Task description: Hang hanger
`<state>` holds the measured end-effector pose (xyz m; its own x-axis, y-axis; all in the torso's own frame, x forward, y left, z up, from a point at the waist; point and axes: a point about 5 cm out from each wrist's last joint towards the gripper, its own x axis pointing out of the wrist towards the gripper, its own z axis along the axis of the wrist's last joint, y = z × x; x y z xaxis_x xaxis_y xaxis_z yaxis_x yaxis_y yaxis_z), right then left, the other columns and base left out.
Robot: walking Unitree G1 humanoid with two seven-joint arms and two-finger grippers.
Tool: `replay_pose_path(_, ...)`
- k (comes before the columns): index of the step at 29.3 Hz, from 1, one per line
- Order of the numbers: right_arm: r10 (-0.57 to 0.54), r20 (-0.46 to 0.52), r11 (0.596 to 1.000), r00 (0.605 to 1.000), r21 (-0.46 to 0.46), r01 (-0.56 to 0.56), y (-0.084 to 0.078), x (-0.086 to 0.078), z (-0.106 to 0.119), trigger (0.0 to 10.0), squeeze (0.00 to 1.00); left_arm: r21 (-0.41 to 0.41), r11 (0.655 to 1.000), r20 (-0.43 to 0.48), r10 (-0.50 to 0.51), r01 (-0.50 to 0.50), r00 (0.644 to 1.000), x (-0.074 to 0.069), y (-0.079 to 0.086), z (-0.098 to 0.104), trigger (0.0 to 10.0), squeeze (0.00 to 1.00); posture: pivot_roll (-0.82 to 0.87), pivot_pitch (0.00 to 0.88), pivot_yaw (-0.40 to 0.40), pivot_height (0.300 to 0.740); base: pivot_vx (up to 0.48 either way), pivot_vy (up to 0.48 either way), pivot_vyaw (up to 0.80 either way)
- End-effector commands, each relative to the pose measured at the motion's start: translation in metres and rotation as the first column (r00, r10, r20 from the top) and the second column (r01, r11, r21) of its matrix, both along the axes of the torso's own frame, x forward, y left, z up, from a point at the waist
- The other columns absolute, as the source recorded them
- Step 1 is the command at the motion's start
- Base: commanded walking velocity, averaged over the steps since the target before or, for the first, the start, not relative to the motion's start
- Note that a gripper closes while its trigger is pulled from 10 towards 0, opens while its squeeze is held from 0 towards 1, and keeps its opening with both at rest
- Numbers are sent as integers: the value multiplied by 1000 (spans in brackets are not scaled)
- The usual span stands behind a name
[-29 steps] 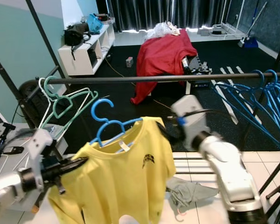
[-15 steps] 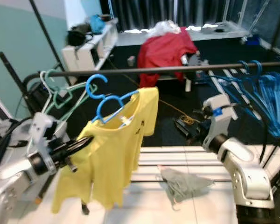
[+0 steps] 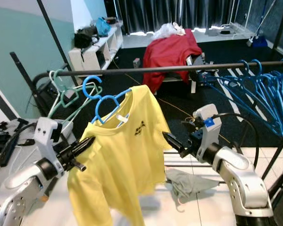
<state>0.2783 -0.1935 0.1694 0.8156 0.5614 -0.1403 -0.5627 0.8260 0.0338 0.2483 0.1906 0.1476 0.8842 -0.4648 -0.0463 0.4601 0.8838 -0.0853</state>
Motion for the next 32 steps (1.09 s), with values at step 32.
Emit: replay_pose_path(32, 102, -29, 980, 994, 177, -96, -46, -12, 13, 10000, 0, 125, 908, 83, -412, 401, 907, -30, 29, 59, 10000, 0, -114, 28, 22, 740, 0, 0, 0)
